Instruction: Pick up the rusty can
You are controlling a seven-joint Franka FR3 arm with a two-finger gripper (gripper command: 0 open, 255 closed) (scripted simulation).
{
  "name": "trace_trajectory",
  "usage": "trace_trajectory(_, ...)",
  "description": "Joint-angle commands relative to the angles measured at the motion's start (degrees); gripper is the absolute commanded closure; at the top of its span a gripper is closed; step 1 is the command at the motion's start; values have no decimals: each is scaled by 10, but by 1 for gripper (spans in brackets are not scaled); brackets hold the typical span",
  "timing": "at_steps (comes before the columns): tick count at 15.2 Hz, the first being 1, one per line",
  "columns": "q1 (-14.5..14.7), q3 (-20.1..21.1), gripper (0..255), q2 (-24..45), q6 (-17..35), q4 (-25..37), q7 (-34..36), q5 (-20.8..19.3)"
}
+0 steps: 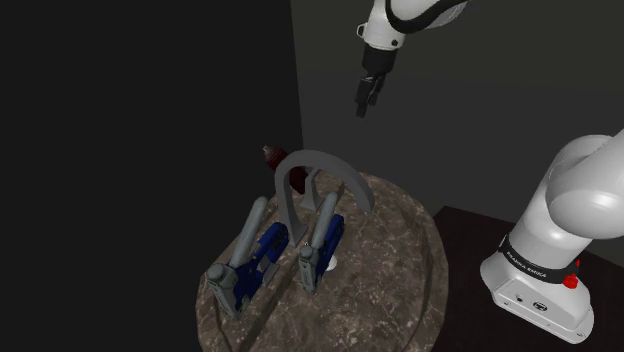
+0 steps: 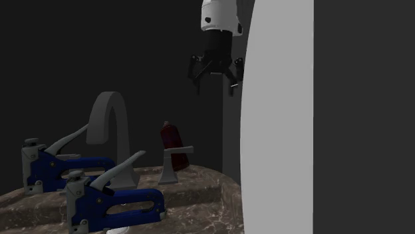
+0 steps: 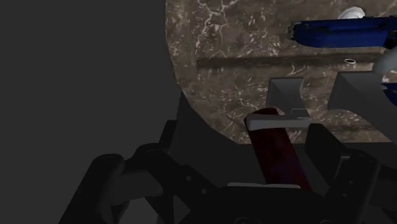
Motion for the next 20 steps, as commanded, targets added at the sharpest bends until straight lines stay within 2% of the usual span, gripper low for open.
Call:
trace_trajectory(1, 11, 1, 0, 37, 28, 15, -26, 4)
trace_trajectory(10, 51, 19, 0, 204, 115, 121, -131, 25)
trace_trajectory(20, 86, 58, 0, 378, 161, 274, -230, 25)
